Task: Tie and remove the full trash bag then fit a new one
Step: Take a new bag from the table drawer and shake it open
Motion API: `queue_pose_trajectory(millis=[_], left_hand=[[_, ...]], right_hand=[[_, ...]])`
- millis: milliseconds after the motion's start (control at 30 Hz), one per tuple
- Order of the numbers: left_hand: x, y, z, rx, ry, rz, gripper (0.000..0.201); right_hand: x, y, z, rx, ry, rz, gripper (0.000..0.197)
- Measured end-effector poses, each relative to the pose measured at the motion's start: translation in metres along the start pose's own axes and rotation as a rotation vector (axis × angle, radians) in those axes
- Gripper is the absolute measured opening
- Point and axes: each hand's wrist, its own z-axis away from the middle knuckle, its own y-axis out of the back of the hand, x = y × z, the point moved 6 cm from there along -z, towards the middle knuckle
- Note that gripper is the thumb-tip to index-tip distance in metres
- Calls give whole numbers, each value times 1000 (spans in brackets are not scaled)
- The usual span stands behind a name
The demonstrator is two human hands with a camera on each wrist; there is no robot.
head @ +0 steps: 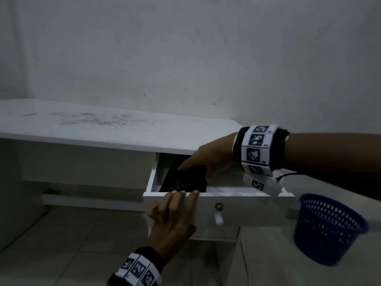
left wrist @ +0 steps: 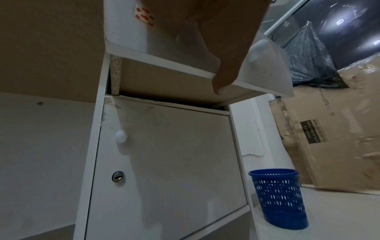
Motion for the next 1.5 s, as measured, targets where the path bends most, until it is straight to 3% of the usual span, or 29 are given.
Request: queue_pose_trajectory(millis=[100,267,367,600,833,967,1033,1167,1267,1333,1400,1500], left_hand=[[2,0,0,11,3,5,109],[1,-2,1,-9,0,21,107],[-1,-3,1,-26,10,39,108],[-3,-6,2,-22,9,42,103],[-3,-7,4,-44,16,37,105],[-2,-3,3,9,34,44,102],[-1,-3,3,17,30,50,101],[0,-2,2,3,33,56,103],[0,-2,2,-19,30,55,107],[0,-2,2,-40,24,52,110],[2,-1,2,-52,27,55,109],[3,-1,0,-73,37,65,111]], right_hand=[[-9,-14,-15,-136,36,88,101],[-14,-29,-38,-195,100,156,109],[-17,-36,-51,-197,150,119,100],[-21,-31,-63,15,227,126,71],[-17,-7,-42,77,272,51,52],[-1,27,-4,74,195,-59,56],[8,54,18,166,158,-175,58],[36,107,58,485,98,-444,55],[57,138,82,743,-14,-343,51],[68,138,83,822,-106,-241,50],[77,115,63,719,-170,-186,53],[83,53,18,405,-193,-135,52]])
